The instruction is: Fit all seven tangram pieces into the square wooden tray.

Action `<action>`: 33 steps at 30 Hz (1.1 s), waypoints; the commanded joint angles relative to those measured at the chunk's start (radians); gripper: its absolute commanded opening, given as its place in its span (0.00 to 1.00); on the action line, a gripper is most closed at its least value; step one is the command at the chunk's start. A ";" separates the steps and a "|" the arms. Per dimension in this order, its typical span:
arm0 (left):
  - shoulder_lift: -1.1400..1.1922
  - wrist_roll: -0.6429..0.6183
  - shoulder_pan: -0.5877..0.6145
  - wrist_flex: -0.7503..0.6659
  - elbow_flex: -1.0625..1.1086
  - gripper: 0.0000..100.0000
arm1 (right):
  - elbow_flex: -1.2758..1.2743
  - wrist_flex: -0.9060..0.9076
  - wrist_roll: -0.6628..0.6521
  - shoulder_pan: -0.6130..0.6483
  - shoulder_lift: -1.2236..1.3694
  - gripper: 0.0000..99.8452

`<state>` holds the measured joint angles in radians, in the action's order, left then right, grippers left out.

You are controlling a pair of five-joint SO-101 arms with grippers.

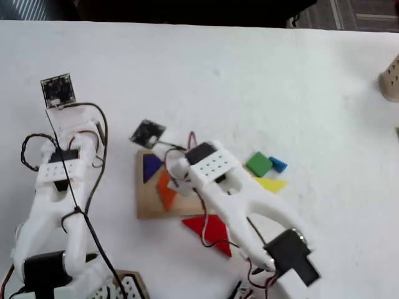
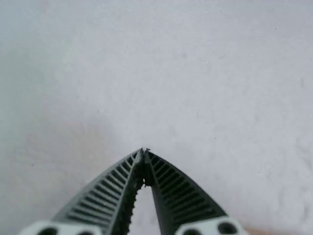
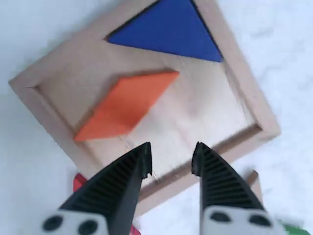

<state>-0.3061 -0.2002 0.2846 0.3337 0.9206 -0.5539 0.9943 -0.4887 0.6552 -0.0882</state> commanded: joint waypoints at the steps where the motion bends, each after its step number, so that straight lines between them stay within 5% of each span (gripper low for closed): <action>1: -0.004 -0.005 -0.030 -0.023 -0.034 0.02 | -0.025 -0.025 -0.012 -0.067 -0.108 0.13; 5: -0.008 -0.005 -0.074 -0.002 -0.018 0.02 | -0.091 -0.082 -0.011 -0.148 -0.177 0.02; 9: -0.081 -0.008 -0.174 0.106 -0.011 0.02 | -0.140 -0.151 0.060 -0.262 -0.199 0.02; 14: -0.318 -0.009 -0.426 0.259 0.101 0.02 | -0.150 -0.202 0.121 -0.352 -0.196 0.02; 21: -0.513 -0.055 -0.785 0.258 0.295 0.02 | -0.095 -0.237 0.120 -0.360 -0.082 0.02; 33: -0.200 -0.140 -0.819 0.161 0.261 0.02 | 0.014 -0.191 0.115 -0.360 0.058 0.02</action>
<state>-0.5731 -0.3276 -0.5102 0.5178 1.2459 -0.5877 0.8025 -0.3767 0.3038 -0.0192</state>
